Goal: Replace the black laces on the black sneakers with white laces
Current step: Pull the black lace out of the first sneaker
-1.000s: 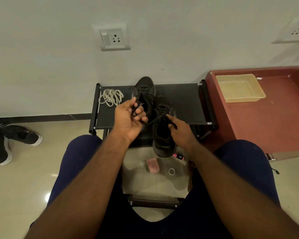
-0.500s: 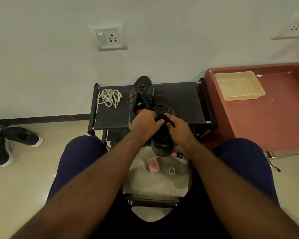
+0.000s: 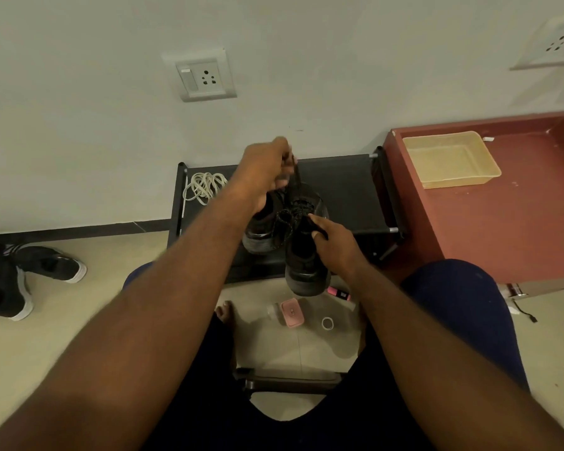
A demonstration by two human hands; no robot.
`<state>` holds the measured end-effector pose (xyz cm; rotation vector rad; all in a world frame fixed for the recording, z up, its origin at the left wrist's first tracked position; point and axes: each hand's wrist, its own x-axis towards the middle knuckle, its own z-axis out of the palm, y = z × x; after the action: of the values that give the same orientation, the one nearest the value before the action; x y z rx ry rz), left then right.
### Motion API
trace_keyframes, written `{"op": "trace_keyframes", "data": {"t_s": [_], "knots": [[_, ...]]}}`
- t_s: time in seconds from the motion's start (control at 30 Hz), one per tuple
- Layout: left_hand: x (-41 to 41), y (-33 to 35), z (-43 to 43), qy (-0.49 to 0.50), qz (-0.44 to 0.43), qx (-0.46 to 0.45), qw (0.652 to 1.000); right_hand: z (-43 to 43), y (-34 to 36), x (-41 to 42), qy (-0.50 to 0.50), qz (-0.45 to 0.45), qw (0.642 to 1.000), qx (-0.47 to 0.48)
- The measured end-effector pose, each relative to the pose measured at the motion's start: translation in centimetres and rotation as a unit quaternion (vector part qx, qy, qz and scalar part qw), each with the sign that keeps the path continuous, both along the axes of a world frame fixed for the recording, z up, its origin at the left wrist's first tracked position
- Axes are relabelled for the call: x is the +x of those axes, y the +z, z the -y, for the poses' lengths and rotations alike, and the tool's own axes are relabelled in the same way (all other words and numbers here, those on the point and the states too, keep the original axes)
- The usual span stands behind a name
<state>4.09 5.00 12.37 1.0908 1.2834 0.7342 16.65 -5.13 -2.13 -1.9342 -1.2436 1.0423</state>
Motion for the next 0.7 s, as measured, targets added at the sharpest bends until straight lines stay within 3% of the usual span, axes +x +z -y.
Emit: {"op": "trace_keyframes", "data": {"t_s": [0.07, 0.13, 0.2, 0.3, 0.37, 0.47, 0.57, 0.63, 0.7], "knots": [[0.2, 1.9, -0.6, -0.040, 0.065, 0.033, 0.997, 0.0, 0.1, 0.0, 0.003, -0.002, 1.000, 0.003], [0.5, 3.1, -0.9, -0.111, 0.069, 0.089, 0.987, 0.0, 0.1, 0.0, 0.010, 0.002, 1.000, 0.002], [0.9, 3.2, -1.1, -0.170, -0.019, 0.172, 0.970, -0.1, 0.0, 0.0, 0.013, 0.006, 1.000, -0.001], [0.7, 0.6, -0.4, -0.150, -0.143, 0.257, 0.944, 0.0, 0.0, 0.0, 0.010, 0.004, 1.000, -0.009], [0.1, -2.9, 1.1, -0.166, -0.228, 0.234, 0.931, 0.1, 0.0, 0.0, 0.016, 0.005, 1.000, -0.008], [-0.9, -8.2, 4.2, -0.216, -0.399, 0.205, 0.867, 0.3, -0.1, 0.1, 0.037, 0.046, 0.998, 0.018], [-1.3, -11.1, 6.6, -0.211, -0.464, 0.211, 0.834, 0.6, 0.0, -0.2, 0.013, 0.082, 0.996, 0.034], [-1.3, -11.9, 7.1, -0.186, -0.466, 0.206, 0.840, 0.9, -0.2, -0.7, -0.004, 0.106, 0.994, 0.035], [-1.4, -12.3, 7.1, -0.151, -0.427, 0.186, 0.872, 1.1, -0.3, -1.1, -0.028, 0.112, 0.993, 0.029]]}}
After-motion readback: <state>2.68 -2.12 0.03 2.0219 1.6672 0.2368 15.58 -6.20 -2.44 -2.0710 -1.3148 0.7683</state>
